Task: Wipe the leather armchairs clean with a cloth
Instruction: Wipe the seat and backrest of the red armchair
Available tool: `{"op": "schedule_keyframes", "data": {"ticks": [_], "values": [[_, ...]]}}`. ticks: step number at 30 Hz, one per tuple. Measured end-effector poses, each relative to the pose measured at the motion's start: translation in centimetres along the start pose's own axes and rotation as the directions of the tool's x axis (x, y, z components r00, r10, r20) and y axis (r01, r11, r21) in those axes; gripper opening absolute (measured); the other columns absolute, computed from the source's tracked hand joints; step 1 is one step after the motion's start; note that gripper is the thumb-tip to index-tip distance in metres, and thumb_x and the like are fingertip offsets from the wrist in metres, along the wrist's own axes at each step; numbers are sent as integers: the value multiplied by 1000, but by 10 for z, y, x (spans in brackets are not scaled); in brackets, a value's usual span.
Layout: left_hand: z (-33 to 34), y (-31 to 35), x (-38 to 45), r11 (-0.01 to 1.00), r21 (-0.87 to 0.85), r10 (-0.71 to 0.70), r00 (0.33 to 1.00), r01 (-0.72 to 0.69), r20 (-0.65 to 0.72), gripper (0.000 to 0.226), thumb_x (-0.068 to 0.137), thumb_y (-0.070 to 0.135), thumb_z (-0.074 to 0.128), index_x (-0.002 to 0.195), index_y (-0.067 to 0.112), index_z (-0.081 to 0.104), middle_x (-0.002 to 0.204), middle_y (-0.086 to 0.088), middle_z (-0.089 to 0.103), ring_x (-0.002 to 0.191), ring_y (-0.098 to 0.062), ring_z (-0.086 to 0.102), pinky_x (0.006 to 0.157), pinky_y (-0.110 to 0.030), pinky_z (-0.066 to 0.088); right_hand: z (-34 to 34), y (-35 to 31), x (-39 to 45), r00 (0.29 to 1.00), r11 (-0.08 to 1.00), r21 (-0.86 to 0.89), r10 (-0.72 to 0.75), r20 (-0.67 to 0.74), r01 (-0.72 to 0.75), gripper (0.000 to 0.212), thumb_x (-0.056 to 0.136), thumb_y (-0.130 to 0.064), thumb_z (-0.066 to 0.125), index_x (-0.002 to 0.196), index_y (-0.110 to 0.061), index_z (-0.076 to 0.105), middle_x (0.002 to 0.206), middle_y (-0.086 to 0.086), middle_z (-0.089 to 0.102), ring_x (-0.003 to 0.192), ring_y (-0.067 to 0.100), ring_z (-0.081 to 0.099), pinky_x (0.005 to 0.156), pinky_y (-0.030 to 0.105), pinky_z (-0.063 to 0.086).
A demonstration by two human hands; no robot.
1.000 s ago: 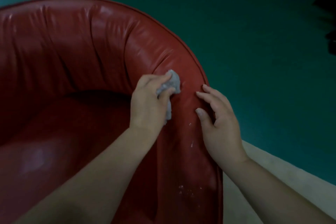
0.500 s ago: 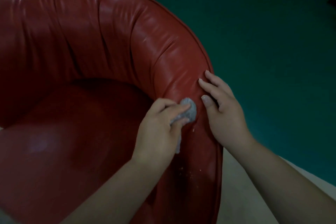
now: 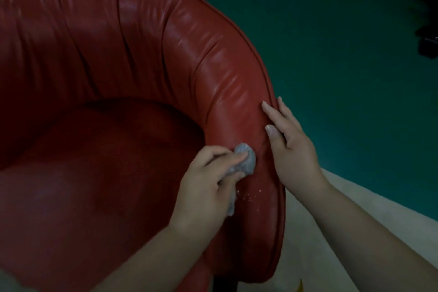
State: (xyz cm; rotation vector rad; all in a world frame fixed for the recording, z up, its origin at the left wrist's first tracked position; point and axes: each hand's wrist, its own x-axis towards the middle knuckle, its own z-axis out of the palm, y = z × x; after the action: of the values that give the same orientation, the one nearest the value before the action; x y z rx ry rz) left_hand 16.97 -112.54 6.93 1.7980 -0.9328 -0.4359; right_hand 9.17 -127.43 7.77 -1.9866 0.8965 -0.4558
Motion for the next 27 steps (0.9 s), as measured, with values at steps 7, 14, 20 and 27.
{"op": "schedule_keyframes", "data": {"ticks": [7, 14, 20, 27], "values": [[3, 2, 54, 994, -23, -108, 987, 106, -115, 28, 88, 10, 63, 111, 25, 68, 104, 16, 54, 96, 13, 50, 86, 0, 32, 2, 0, -10, 1000, 998, -57, -11, -17, 10, 43, 98, -13, 46, 138, -29, 45, 156, -6, 22, 136, -6, 19, 102, -4, 10], [-14, -17, -14, 982, -116, -136, 983, 150, 122, 31, 89, 8, 61, 103, 34, 68, 99, 13, 61, 104, -5, 60, 83, -10, 43, -1, 2, -32, 1000, 1000, -13, -2, 19, 2, 41, 99, -14, 45, 135, -32, 48, 156, -11, 19, 136, -11, 15, 104, -2, 11], [4, -5, 0, 994, -61, -96, 989, 90, -115, 36, 85, 4, 65, 117, 21, 67, 110, 7, 59, 100, 6, 54, 90, -5, 35, -2, -1, -37, 1000, 1000, 12, 20, 16, -21, 40, 99, -13, 44, 136, -29, 49, 156, -10, 21, 136, -10, 17, 104, -2, 12], [-9, -11, -55, 992, -122, 43, 998, -37, 49, 41, 86, 5, 65, 108, 39, 66, 104, 22, 60, 94, 4, 59, 78, -9, 46, 0, -2, -37, 999, 997, 58, 52, -8, -51, 40, 99, -11, 44, 133, -29, 52, 155, -9, 24, 138, -5, 21, 108, 3, 15]]}}
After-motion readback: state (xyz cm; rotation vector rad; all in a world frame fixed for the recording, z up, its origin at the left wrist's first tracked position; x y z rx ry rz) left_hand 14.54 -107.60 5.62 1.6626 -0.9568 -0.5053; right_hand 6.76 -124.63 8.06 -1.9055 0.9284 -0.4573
